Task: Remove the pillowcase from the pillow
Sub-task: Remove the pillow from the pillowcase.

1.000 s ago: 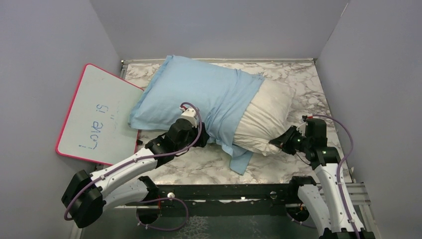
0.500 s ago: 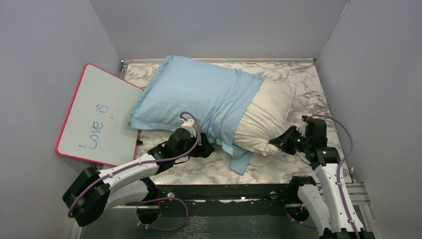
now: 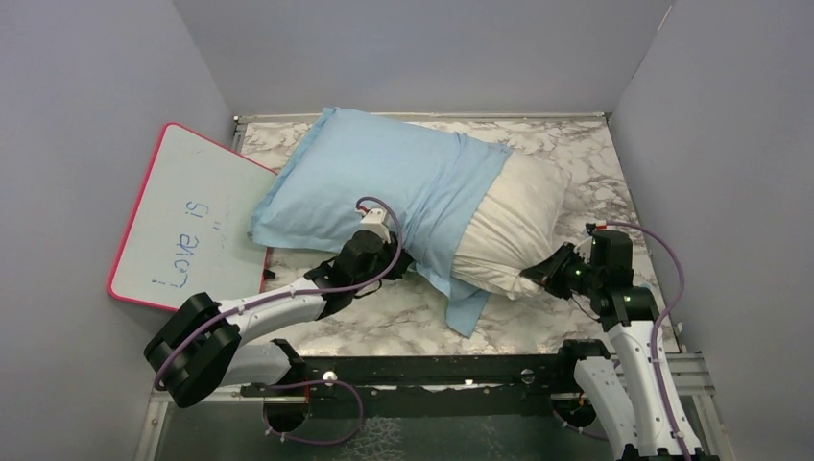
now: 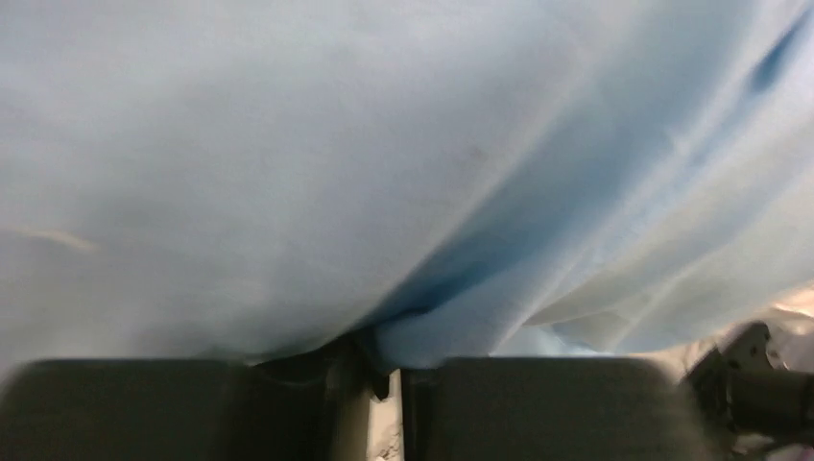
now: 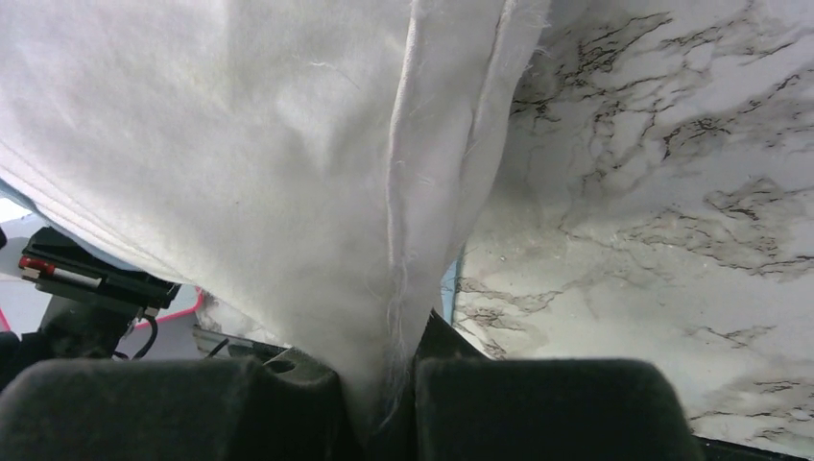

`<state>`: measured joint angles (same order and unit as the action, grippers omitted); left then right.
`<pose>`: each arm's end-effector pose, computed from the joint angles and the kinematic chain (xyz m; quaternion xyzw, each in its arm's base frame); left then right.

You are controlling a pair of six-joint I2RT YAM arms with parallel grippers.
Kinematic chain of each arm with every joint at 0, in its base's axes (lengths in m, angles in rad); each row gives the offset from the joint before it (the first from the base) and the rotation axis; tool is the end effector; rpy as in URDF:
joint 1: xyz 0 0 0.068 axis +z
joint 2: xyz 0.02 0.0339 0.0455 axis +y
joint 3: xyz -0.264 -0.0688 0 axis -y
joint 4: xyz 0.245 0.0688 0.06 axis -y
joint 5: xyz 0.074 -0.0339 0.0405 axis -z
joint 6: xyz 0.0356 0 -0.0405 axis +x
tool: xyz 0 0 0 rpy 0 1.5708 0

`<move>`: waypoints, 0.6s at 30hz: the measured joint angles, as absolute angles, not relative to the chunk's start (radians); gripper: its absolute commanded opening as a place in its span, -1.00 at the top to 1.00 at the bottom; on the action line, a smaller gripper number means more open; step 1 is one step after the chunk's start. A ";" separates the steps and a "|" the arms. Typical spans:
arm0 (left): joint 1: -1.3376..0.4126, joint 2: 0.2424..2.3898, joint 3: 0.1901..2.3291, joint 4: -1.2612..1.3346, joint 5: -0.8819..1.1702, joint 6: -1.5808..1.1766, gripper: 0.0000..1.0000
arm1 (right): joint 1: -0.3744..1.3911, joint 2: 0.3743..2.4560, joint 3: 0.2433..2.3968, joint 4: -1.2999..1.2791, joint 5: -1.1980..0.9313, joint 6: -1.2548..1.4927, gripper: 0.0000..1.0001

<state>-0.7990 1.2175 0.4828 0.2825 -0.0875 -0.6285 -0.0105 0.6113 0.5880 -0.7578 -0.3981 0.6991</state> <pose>0.1760 -0.1764 0.1936 0.0490 0.8457 -0.3190 0.4250 0.1261 0.0125 0.2441 0.2430 0.8749 0.2991 0.2933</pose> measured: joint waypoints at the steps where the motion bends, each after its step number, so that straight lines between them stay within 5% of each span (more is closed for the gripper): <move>1: -0.799 1.221 0.494 0.275 -0.096 -0.628 1.00 | -0.010 0.613 0.589 -0.759 -0.391 0.699 0.98; 11: -0.814 1.155 0.544 0.026 -0.391 -0.649 1.00 | -0.004 0.614 0.632 -0.792 -0.352 0.725 0.99; 18: -0.733 0.968 0.499 -0.053 -0.403 -0.667 1.00 | 0.007 0.612 0.637 -0.796 -0.362 0.765 0.94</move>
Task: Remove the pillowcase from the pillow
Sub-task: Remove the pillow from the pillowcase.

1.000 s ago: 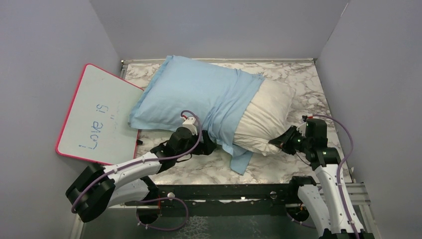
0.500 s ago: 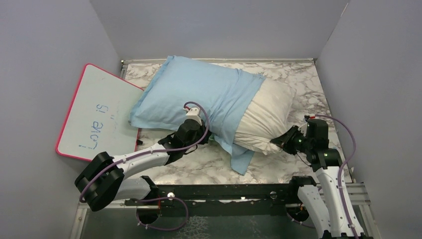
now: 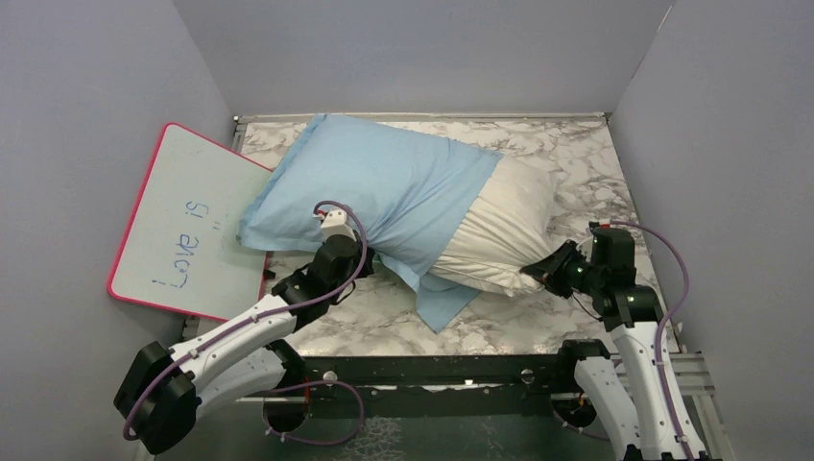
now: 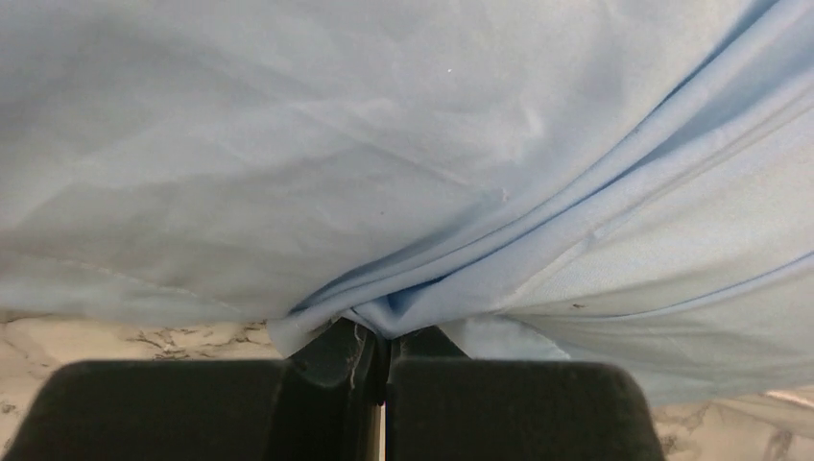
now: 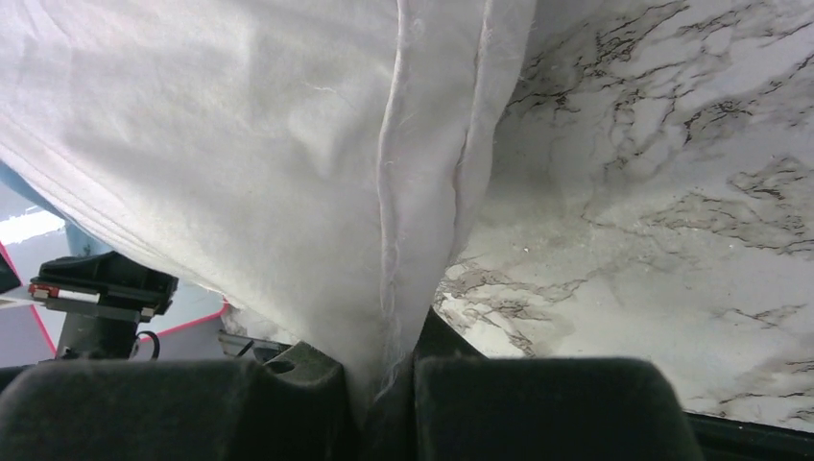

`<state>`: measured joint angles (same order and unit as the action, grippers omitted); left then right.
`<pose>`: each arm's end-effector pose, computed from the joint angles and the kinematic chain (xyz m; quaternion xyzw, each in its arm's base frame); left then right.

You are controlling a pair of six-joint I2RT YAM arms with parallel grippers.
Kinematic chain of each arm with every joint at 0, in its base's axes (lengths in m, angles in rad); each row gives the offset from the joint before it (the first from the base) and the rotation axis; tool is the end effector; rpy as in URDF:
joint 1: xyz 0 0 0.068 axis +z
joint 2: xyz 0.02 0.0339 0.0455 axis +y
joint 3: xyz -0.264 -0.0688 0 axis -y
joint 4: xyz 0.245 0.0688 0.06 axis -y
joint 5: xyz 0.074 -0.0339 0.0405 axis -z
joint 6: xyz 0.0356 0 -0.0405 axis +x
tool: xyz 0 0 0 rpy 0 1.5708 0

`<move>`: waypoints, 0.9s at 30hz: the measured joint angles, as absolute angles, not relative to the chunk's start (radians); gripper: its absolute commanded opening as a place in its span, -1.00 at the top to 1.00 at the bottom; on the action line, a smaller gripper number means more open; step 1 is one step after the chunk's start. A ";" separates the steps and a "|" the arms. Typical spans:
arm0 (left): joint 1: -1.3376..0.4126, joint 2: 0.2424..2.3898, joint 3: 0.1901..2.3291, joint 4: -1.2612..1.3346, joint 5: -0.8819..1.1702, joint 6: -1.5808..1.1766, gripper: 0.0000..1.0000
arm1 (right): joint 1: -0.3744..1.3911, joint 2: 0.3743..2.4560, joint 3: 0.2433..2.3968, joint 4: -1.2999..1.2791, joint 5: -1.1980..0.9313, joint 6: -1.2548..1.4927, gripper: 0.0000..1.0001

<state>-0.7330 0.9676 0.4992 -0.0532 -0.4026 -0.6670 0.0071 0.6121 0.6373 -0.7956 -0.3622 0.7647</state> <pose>0.1643 -0.1291 0.2206 -0.0721 0.8509 -0.1838 0.4868 0.1242 0.0135 0.2566 0.2698 0.8677 0.2979 0.2926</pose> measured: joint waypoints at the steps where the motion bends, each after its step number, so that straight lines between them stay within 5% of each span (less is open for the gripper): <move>1: -0.730 0.948 0.485 -0.051 -0.386 -0.663 0.94 | 0.007 0.612 0.637 -0.795 -0.364 0.765 0.94; 6: -0.697 0.908 0.406 0.002 -0.224 -0.622 0.09 | 0.006 0.612 0.637 -0.804 -0.353 0.754 0.94; 9: -0.675 0.929 0.405 0.014 -0.130 -0.618 -0.16 | -0.002 0.603 0.636 -0.812 -0.332 0.751 0.92; 17: -0.669 0.902 0.499 -0.080 0.040 -0.634 -0.44 | -0.009 0.562 0.587 -0.813 -0.340 0.752 0.88; 27: -0.670 0.838 0.527 -0.150 0.243 -0.649 -0.48 | -0.009 0.556 0.583 -0.811 -0.351 0.743 0.87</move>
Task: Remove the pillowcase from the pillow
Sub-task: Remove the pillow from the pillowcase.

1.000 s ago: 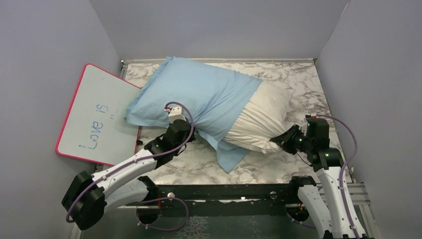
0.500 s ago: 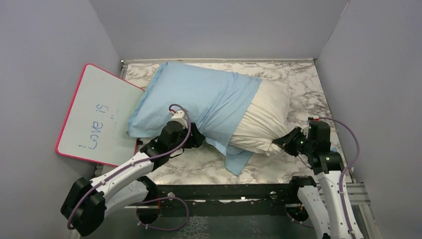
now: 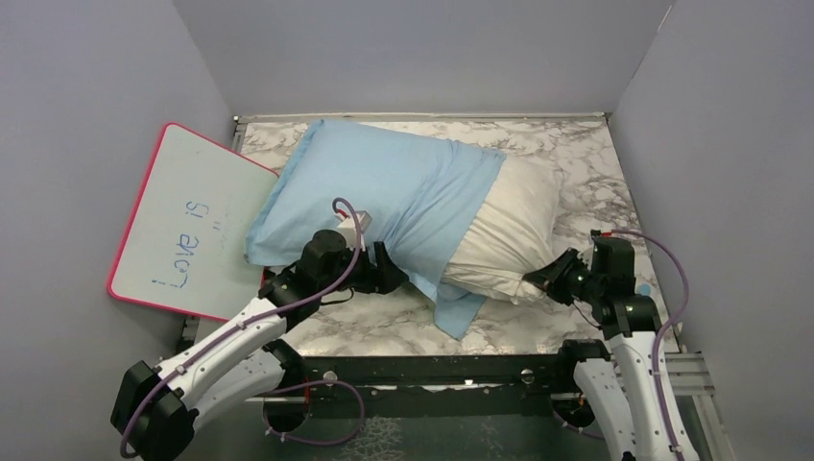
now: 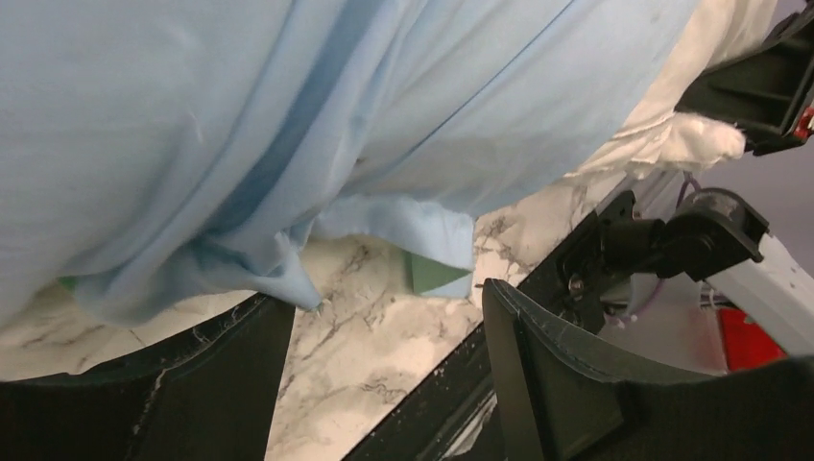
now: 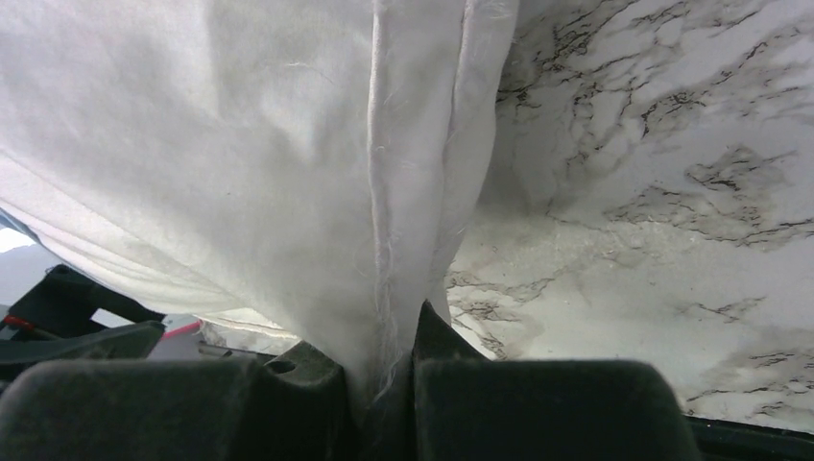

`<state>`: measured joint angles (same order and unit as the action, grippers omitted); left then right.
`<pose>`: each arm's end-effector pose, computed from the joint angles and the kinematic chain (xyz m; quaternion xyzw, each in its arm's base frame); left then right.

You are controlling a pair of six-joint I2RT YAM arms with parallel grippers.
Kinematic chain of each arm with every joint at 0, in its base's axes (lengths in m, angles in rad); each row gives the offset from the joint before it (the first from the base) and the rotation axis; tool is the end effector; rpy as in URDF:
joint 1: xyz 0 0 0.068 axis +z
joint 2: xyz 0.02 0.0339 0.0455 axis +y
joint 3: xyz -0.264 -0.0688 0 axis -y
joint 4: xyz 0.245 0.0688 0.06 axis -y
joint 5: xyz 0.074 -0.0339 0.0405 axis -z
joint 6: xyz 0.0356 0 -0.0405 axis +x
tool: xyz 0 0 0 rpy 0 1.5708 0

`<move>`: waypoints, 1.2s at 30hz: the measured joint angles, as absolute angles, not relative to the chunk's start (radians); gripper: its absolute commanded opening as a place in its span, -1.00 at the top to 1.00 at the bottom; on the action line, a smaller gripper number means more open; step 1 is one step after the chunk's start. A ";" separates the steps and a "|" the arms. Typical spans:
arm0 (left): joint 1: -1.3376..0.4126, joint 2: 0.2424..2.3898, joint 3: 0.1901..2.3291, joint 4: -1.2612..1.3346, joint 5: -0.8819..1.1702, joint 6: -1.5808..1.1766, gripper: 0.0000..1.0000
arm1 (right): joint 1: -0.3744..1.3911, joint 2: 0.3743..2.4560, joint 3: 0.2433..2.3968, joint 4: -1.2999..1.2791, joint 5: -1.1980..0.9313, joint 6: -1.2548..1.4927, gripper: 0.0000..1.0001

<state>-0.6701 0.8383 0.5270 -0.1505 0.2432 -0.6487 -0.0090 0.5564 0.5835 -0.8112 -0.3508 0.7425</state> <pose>0.1453 -0.1261 0.2435 0.0729 0.8432 -0.4017 0.3499 0.1153 0.0112 0.2437 0.2715 0.8706 0.2858 0.2945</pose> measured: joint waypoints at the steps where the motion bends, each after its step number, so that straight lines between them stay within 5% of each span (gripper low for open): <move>1: -0.675 0.848 0.514 -0.144 0.264 -0.657 -0.48 | -0.009 0.554 0.579 -0.808 -0.355 0.743 0.88; 10: -0.857 0.936 0.473 -0.017 0.276 -0.730 -0.53 | -0.014 0.553 0.522 -0.791 -0.409 0.749 0.88; 21: -1.010 1.151 0.484 0.081 0.041 -0.766 -0.43 | -0.015 0.561 0.517 -0.780 -0.422 0.751 0.88; 26: -1.010 1.220 0.495 0.173 0.000 -0.752 0.13 | -0.015 0.545 0.517 -0.780 -0.423 0.751 0.88; 31: -1.010 1.257 0.534 0.200 -0.059 -0.721 0.98 | -0.015 0.540 0.519 -0.787 -0.420 0.750 0.91; 36: -1.017 1.185 0.549 0.084 -0.257 -0.719 1.00 | -0.014 0.549 0.555 -0.810 -0.377 0.748 0.98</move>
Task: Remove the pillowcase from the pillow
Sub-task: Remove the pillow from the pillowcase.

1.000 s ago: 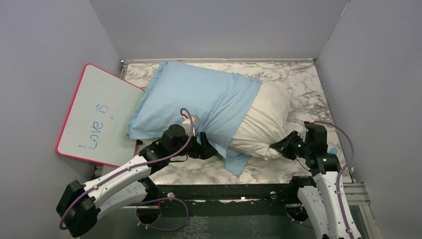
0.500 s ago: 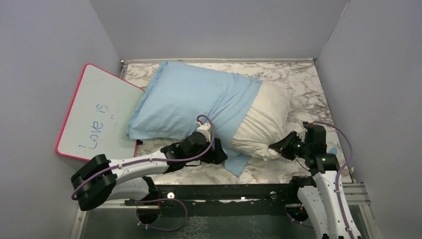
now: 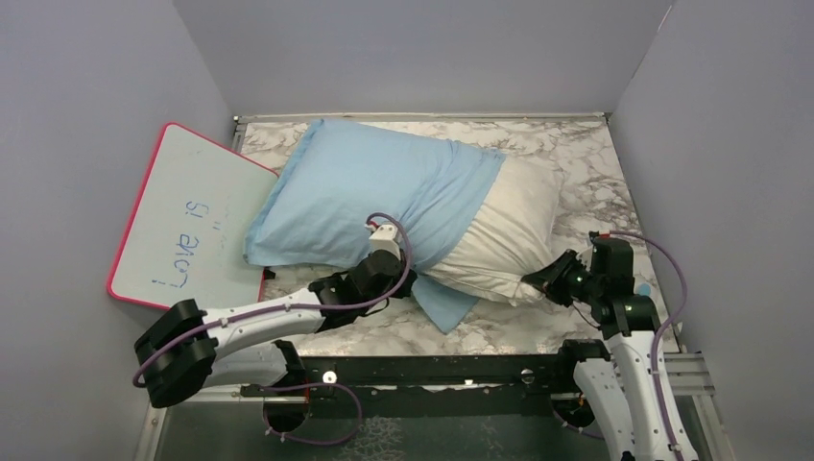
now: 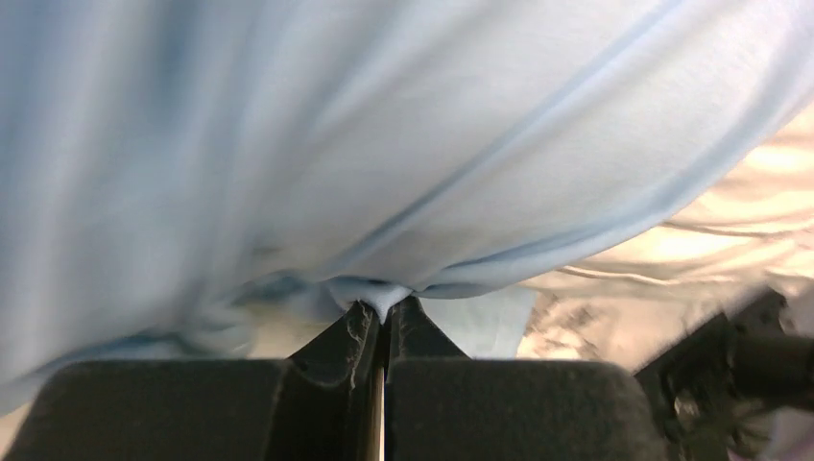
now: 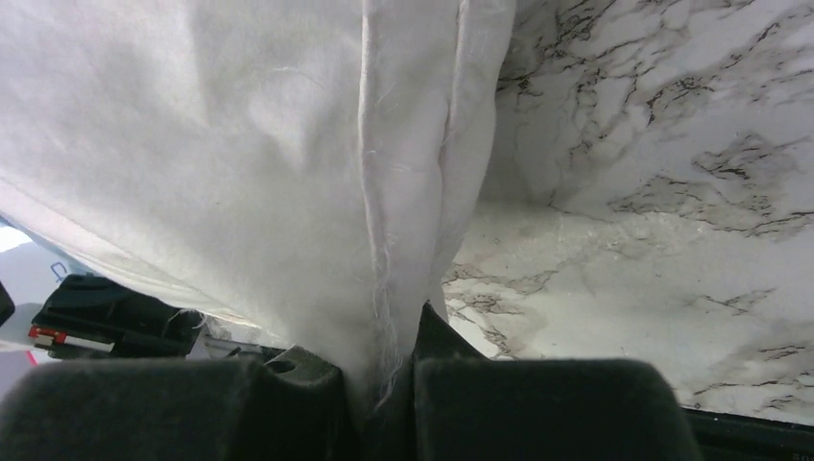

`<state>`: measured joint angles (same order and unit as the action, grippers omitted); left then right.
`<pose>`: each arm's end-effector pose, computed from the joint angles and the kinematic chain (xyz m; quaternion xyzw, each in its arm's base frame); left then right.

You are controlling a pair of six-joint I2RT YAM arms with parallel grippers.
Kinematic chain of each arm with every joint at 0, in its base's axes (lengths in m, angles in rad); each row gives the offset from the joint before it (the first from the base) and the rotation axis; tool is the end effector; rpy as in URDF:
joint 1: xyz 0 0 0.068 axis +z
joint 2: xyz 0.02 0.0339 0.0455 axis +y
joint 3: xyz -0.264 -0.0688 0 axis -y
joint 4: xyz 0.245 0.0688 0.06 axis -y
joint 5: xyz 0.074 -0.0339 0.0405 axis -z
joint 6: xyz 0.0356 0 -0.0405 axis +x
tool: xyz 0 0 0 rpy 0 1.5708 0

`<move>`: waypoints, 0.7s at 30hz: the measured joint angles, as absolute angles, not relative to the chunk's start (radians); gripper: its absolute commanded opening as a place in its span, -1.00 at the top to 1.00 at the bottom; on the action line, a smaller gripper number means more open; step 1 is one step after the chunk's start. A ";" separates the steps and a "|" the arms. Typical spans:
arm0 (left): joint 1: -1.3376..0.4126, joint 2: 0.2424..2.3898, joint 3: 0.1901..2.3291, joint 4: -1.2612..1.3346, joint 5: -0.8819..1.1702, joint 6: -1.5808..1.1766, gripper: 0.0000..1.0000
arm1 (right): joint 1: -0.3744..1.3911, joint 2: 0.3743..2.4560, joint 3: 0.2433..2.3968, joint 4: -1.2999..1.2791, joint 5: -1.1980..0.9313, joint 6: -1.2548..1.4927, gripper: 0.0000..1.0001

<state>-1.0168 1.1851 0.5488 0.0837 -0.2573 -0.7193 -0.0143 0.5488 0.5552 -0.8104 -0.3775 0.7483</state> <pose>0.1370 -0.2042 0.2039 0.0665 0.8657 -0.2964 0.3979 0.1139 0.0115 0.2357 0.2738 0.8716 0.2943 0.2805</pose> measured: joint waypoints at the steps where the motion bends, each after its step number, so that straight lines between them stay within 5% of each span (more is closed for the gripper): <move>1: -1.018 1.150 0.549 0.037 -0.322 -0.727 1.00 | -0.014 0.553 0.565 -0.812 -0.370 0.749 0.99; 6: -0.965 1.018 0.525 -0.070 -0.432 -0.759 1.00 | -0.005 0.576 0.600 -0.814 -0.355 0.764 0.97; 14: -0.859 0.892 0.369 0.067 -0.132 -0.683 1.00 | 0.001 0.572 0.620 -0.867 -0.329 0.765 0.86; 17: -0.852 0.956 0.370 0.109 -0.027 -0.663 1.00 | -0.002 0.540 0.643 -0.900 -0.284 0.759 0.42; 19: -0.852 1.003 0.376 0.131 0.026 -0.652 1.00 | -0.002 0.506 0.659 -0.926 -0.265 0.756 -0.15; 21: -0.853 1.034 0.381 0.143 0.057 -0.646 1.00 | -0.007 0.476 0.693 -0.949 -0.244 0.748 -0.38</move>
<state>-0.8532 1.0344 0.3805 0.1432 0.0574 -0.6456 -0.0074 0.4763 0.6930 -0.9489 -0.2443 0.7479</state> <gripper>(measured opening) 0.014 0.522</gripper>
